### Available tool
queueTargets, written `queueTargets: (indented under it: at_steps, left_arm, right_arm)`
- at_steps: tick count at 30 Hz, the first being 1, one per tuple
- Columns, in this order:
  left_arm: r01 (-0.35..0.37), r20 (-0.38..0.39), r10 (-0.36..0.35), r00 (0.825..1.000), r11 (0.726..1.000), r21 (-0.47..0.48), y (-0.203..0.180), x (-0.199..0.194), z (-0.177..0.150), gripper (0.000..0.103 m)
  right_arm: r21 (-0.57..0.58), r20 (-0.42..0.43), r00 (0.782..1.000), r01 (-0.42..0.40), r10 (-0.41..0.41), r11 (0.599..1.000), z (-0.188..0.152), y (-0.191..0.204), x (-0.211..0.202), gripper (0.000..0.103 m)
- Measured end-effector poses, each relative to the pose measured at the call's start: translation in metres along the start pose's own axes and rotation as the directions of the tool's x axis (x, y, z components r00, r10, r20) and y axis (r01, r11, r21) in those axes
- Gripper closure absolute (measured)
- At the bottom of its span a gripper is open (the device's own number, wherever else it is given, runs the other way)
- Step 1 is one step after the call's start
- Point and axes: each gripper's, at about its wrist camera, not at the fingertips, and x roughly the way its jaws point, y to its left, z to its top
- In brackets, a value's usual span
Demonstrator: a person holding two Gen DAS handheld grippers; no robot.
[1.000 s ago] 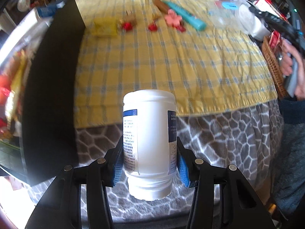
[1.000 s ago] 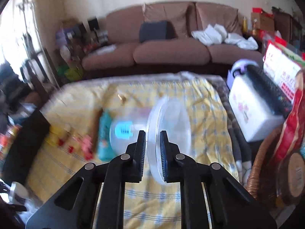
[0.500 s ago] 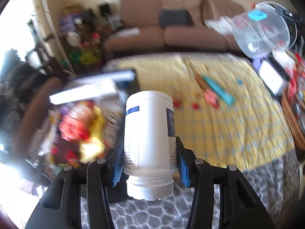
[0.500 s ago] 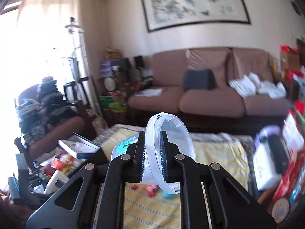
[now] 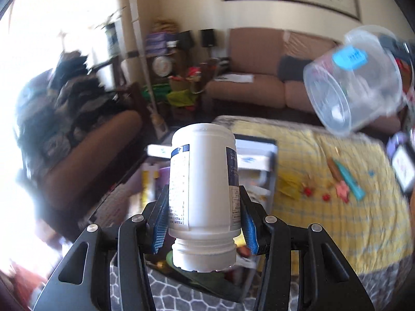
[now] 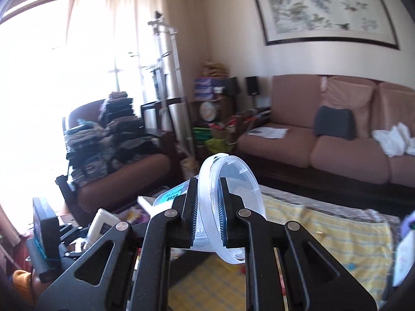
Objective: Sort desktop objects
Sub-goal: 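Carry the bottle and clear container over the black box and open both grippers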
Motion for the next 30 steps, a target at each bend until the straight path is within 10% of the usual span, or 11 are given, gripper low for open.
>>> queueTargets:
  at_steps: [7,13,22,30]
  left_arm:
    - [0.008,-0.016,-0.014,1.0,0.949,-0.316,0.119,0.025,-0.004,0.054]
    - [0.054,-0.085,-0.095,0.992,0.915,-0.401,0.144,0.061,-0.032,0.054]
    - [0.087,-0.108,-0.128,0.986,0.943,-0.32,0.121,0.093,-0.032,0.054]
    - [0.02,-0.176,-0.07,0.982,0.962,-0.273,0.118,0.114,-0.04,0.054]
  right_arm:
    - [-0.057,-0.046,0.993,-0.113,0.11,0.992,0.001,0.075,0.069,0.089]
    - [-0.006,-0.094,0.977,-0.194,0.193,0.981,-0.008,0.105,0.139,0.089]
    - [0.309,-0.157,0.97,-0.129,0.184,0.942,-0.032,0.062,0.246,0.089]
    - [0.303,-0.193,0.978,-0.017,0.079,0.953,-0.068,0.046,0.278,0.088]
